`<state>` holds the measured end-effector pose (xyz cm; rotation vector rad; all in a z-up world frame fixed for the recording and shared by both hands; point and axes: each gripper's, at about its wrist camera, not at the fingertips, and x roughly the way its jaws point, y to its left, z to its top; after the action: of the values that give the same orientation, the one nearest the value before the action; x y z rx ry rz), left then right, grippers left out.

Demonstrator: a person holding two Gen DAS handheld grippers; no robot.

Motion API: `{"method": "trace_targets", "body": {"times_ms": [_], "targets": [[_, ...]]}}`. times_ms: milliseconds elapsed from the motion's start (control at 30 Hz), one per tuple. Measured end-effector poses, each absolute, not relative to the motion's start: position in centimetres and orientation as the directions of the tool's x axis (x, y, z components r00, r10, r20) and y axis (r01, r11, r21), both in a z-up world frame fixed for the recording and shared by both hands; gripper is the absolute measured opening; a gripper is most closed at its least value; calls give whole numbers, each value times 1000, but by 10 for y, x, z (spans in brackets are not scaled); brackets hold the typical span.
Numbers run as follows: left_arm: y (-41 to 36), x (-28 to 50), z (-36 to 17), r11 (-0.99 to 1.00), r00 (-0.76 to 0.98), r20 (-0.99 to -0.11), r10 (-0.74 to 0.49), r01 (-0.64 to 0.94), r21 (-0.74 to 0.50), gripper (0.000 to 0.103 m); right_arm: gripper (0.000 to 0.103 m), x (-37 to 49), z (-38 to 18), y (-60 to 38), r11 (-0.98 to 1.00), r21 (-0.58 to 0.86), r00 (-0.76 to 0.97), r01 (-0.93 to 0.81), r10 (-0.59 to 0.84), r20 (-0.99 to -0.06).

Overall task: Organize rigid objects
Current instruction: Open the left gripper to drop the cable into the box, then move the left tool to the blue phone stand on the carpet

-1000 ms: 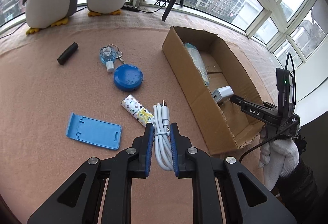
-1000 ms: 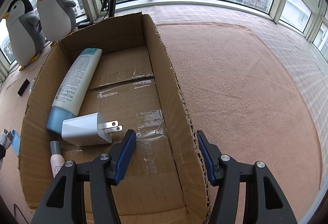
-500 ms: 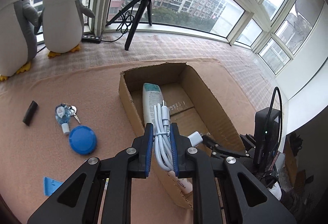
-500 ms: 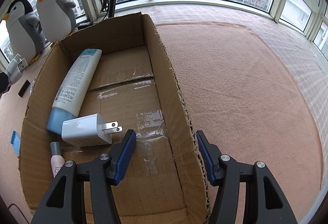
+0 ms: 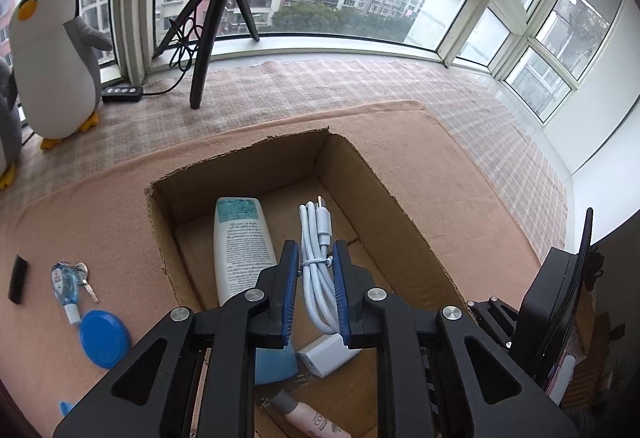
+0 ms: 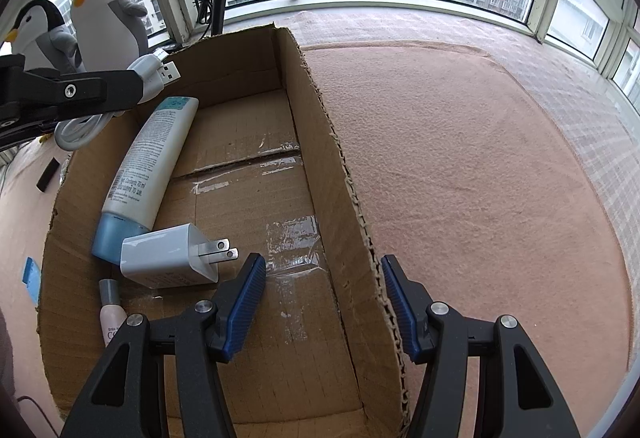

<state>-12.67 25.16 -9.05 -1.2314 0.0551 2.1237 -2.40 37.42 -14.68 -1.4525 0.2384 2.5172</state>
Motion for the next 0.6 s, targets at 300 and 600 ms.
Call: {"method": "trace_targets", "body": {"times_ms": [300,600], "targets": [[241,-122,-72,-799,-421,-764,488,-568,-198,81,55,-21,-147,374,-961,28,-485,-275,114,-867],[219,-114,-67,-806,-445,-761,472,-567,-168,81,56,-20,-147,374,-961,27,-485,-275,114,-867]]}}
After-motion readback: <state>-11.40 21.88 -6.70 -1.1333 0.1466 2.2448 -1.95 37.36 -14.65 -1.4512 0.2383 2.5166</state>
